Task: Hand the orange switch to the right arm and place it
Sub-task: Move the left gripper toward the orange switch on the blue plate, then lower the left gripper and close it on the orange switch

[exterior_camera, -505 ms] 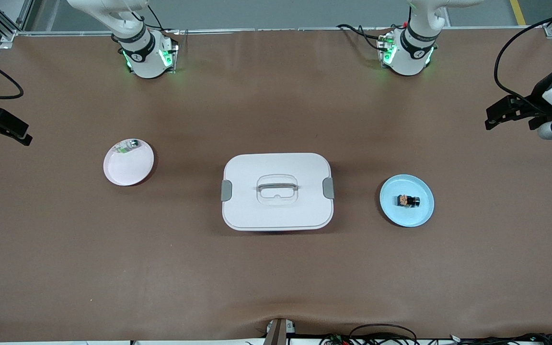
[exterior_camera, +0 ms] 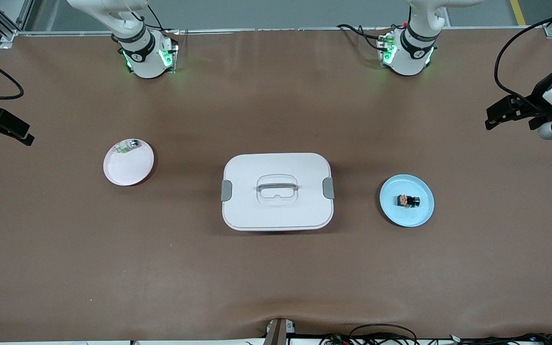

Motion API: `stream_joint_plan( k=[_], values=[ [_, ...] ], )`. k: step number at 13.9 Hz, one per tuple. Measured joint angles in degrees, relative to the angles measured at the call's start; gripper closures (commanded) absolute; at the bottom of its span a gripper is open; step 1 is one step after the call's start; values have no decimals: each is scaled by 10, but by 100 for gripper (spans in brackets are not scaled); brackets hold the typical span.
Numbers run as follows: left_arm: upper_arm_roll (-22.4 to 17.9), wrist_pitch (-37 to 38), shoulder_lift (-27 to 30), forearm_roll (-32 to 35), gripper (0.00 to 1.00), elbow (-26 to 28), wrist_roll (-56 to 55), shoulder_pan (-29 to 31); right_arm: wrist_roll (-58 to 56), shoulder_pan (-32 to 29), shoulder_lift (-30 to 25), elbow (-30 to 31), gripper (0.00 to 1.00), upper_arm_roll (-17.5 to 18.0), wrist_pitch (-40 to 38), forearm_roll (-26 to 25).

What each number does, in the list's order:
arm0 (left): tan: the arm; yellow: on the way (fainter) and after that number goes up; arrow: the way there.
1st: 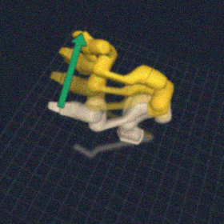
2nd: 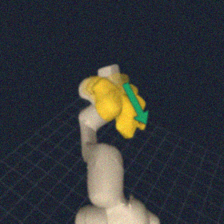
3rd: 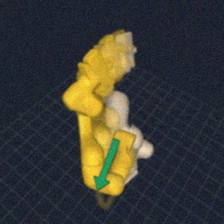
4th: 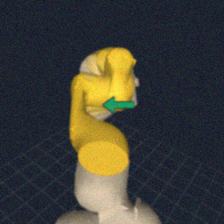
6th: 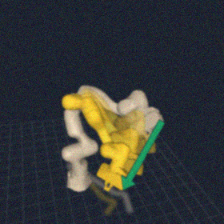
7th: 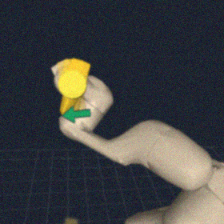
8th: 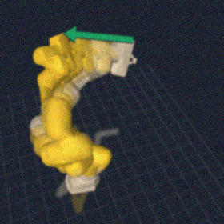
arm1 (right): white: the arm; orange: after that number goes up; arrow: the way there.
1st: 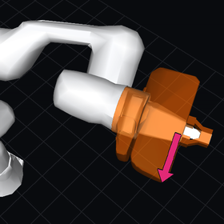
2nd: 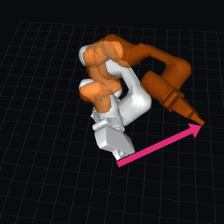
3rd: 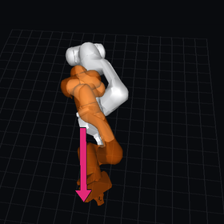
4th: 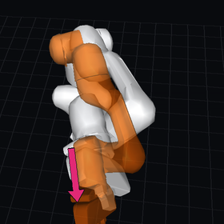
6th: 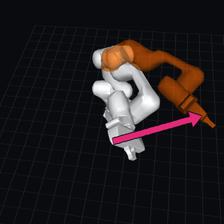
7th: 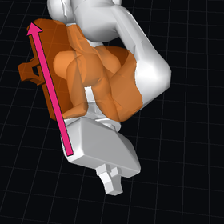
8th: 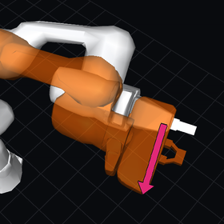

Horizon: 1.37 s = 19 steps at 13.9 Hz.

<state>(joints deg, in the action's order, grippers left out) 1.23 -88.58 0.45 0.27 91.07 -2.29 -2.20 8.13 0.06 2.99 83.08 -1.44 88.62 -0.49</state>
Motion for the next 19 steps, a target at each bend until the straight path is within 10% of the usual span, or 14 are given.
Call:
stream_joint_plan(
  k=[12, 19],
  values=[
    [1, -4, -68, 0, 0, 12, -16, -1, 0, -1, 0, 0, 0, 0, -1, 5],
    [3, -130, -183, 0, 0, 14, -16, -14, 0, -1, -1, 0, 0, 0, -1, 5]
  ],
)
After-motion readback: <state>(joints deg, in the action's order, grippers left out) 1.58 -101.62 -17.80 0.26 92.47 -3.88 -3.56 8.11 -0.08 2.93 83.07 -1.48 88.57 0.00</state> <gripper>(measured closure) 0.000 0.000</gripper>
